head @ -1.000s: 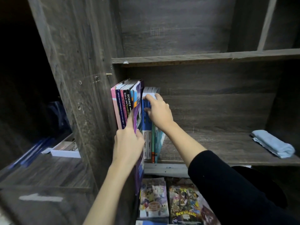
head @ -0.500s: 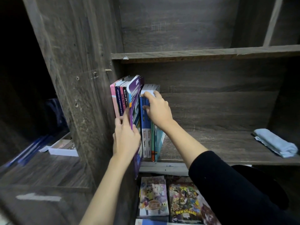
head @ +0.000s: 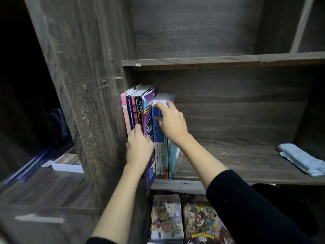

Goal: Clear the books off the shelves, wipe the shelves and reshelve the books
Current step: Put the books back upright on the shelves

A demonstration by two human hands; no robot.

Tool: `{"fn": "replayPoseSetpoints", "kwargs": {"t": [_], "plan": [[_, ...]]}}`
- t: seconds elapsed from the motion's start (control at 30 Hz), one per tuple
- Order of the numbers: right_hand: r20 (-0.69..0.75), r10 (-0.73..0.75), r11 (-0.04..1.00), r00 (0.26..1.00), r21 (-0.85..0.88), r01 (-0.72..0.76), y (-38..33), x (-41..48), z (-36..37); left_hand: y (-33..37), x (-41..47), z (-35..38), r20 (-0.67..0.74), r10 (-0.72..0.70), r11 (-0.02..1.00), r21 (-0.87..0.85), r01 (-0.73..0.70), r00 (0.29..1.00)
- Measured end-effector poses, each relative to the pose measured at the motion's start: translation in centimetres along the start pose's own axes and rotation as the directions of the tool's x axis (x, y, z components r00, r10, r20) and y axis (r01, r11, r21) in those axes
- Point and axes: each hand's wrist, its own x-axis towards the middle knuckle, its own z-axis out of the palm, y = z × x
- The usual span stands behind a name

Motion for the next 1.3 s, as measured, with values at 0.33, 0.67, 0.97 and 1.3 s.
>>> {"fn": "replayPoseSetpoints", "kwargs": {"t": [0.33,0.67,0.97,1.3], "plan": [[-0.003,-0.022,1.000,1.000,-0.005,0.022,0.3,0.2,0.1,-4.8,-6.6,2.8,-0.297,0.206,0.916,-0.277,-0.291,0.932],[-0.016,-0.043,0.999,0.999,0.018,0.043,0.5,0.1,0.4,-5.7,-4.8,2.7,-0.386,-0.012,0.945,-0.305,-0.115,0.922],[-0.033,-0.045,0.999,0.998,0.025,0.046,0.3,0.2,0.7,-4.9,-5.1,3.8,-0.364,0.195,0.918,-0.260,-0.300,0.911],[-0.051,-0.063,0.998,0.997,0.028,0.065,0.5,0.3,0.9,-3.6,-2.6,5.2,-0.396,0.095,0.946,-0.251,-0.207,0.913]]}}
